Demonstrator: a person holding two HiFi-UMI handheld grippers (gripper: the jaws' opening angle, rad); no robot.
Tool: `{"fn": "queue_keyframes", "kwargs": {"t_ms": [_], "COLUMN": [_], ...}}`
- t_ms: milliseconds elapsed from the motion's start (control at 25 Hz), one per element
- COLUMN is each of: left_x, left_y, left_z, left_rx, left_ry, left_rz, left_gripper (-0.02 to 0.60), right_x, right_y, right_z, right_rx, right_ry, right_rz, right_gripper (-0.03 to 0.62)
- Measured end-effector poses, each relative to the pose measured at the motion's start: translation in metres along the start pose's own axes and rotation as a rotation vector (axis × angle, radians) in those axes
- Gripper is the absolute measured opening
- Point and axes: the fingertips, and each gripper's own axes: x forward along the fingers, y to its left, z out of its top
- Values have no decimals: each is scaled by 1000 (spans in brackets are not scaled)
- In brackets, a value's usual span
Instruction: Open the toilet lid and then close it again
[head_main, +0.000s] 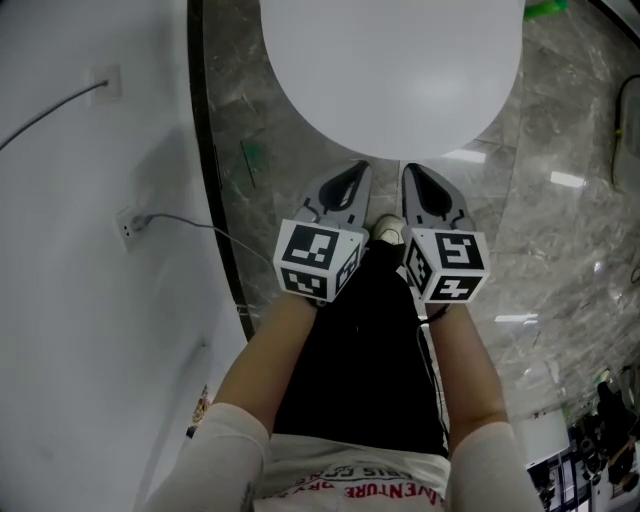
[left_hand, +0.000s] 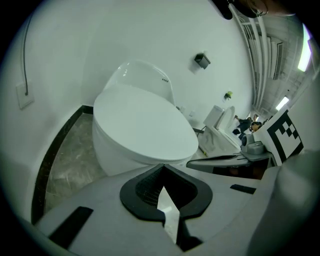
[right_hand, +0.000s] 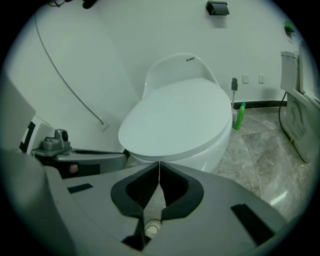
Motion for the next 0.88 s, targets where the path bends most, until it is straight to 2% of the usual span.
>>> {"fn": "queue_keyframes", "kwargs": {"t_ms": [320, 680, 880], "left_x": [11, 7, -8], "left_y": [3, -2, -9], "left_z": [1, 9, 25], "left_rx": [-13, -10, -83], "left_ry": [12, 30, 48], "left_rz": [10, -19, -34], "left_gripper": [6, 6, 6], "right_x": [2, -5, -20], "right_y": [1, 3, 10], "right_z": [5, 13, 28], "right_rx": [27, 49, 38], "right_ry": [-3, -8, -21], "right_rz": [1, -9, -6], "right_gripper": [14, 14, 14]}}
